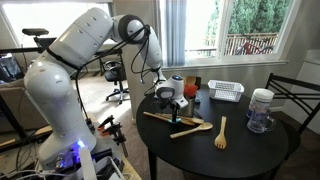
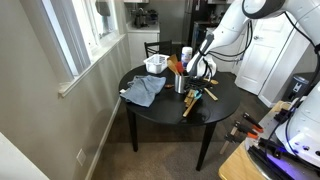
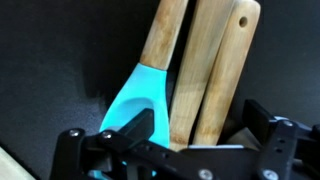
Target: Pick a wooden spoon and place it in the silver cup
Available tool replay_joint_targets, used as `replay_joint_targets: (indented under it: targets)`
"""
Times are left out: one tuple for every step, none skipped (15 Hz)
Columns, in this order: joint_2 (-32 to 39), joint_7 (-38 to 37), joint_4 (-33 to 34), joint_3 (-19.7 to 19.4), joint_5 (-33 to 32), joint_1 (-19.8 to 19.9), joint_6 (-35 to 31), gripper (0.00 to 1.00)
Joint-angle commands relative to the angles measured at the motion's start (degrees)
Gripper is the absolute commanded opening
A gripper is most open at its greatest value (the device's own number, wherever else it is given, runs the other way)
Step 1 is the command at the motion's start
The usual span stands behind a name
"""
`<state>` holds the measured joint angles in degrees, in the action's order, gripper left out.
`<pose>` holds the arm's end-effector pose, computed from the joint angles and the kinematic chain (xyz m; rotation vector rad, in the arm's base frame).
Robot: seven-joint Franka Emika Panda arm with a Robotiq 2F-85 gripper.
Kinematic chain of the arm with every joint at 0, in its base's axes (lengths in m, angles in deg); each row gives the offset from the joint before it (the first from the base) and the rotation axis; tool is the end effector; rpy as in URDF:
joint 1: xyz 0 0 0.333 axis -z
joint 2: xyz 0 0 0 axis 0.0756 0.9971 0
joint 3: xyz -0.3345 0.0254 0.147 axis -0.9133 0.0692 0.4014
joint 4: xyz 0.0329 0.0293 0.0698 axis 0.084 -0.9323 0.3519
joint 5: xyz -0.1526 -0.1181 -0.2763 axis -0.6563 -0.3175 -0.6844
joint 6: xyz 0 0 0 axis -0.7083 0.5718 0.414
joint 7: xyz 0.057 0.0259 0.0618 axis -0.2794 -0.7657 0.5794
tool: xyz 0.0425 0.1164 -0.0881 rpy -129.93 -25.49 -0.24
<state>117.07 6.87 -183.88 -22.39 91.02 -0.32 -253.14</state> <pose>0.6012 -0.0611 0.0655 -2.7053 1.2935 -0.0349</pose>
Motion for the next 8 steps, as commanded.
replay_joint_targets:
  targets:
    - [-2.6,-3.6,-1.2,-3.9,-2.4,-4.3,-0.3,1.0]
    - [-2.8,-4.3,-1.2,-5.2,-3.0,-5.8,-0.4,1.0]
    - [-2.7,-5.0,-0.7,-6.4,-4.0,-7.2,-0.1,1.0]
    - [-2.5,-5.7,-0.2,-7.6,-4.9,-8.7,0.1,1.0]
    - [-2.0,-6.7,0.6,-9.0,-6.1,-10.1,0.6,1.0]
    - [-1.3,-7.4,1.4,-9.9,-7.0,-11.2,0.9,1.0]
    - [-0.6,-8.3,2.3,-10.9,-7.9,-12.2,1.5,1.0]
    - [0.1,-8.8,3.2,-11.6,-8.7,-12.9,2.0,1.0]
